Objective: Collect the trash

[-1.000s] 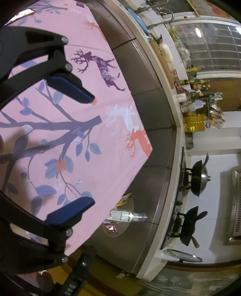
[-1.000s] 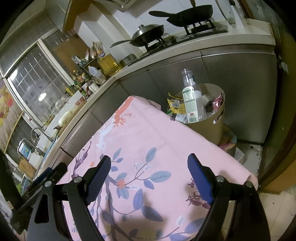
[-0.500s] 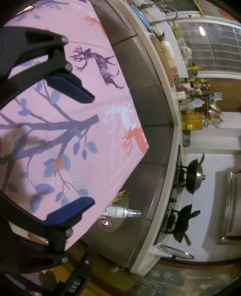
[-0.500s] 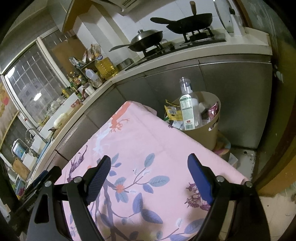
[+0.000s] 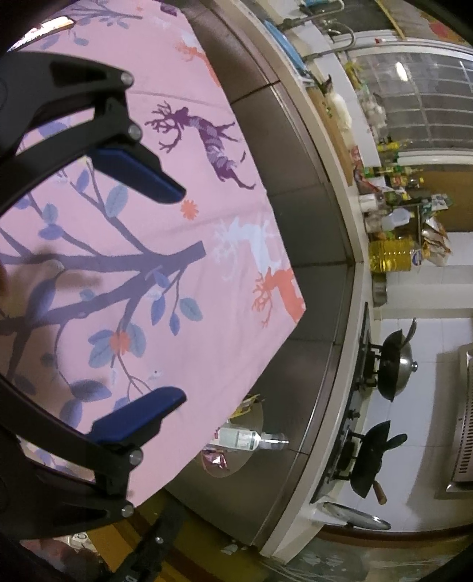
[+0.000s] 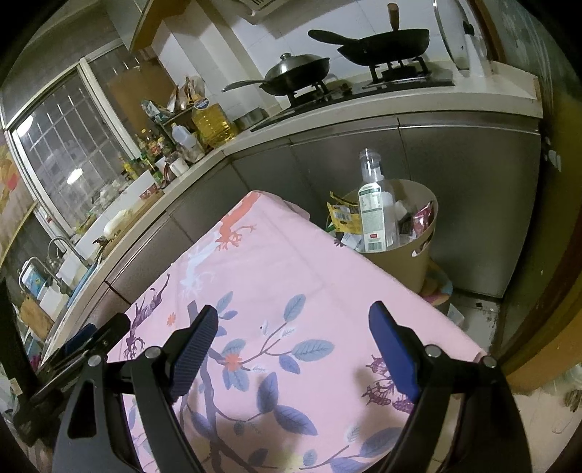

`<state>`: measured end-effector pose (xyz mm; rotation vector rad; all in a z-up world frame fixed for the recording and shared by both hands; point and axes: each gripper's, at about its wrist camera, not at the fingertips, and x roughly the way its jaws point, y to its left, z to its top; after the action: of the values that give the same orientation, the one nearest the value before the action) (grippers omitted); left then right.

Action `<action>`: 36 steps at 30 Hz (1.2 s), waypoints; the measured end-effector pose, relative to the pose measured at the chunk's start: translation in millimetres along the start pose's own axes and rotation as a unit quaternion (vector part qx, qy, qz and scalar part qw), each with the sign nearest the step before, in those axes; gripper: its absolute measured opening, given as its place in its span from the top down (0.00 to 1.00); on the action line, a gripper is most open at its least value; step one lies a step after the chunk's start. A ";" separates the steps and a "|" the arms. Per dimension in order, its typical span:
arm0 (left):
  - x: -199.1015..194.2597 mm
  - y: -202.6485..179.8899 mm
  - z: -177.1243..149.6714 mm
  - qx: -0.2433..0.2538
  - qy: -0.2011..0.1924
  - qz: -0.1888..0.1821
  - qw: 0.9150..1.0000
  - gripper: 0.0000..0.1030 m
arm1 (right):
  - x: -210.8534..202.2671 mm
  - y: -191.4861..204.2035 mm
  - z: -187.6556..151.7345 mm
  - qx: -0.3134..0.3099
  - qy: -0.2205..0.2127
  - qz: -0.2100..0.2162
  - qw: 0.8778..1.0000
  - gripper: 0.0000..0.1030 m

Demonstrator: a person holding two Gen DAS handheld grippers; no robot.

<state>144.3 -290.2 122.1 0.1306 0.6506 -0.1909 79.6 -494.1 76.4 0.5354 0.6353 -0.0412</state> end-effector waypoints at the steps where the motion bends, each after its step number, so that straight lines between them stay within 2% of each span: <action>1: -0.5 -1.5 0.6 0.002 -0.002 0.003 1.000 0.06 | -0.2 -0.8 0.4 0.001 0.000 0.001 1.000 0.20; 7: -1.1 -5.7 3.5 0.004 -0.004 -0.002 1.000 0.06 | -0.9 -1.2 0.1 0.001 0.000 0.001 1.000 0.20; 19: -5.2 -18.7 3.6 0.028 -0.013 0.013 0.999 0.06 | -5.8 -2.3 2.4 -0.002 -0.001 0.009 1.000 0.20; 36: -3.5 -27.2 -0.6 0.038 -0.001 0.006 0.999 0.06 | -11.6 -5.5 8.3 -0.004 -0.009 0.011 1.000 0.20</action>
<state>135.3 -316.2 122.2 0.2079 0.6406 -0.2046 73.8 -504.3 86.1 0.5339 0.6111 -0.0229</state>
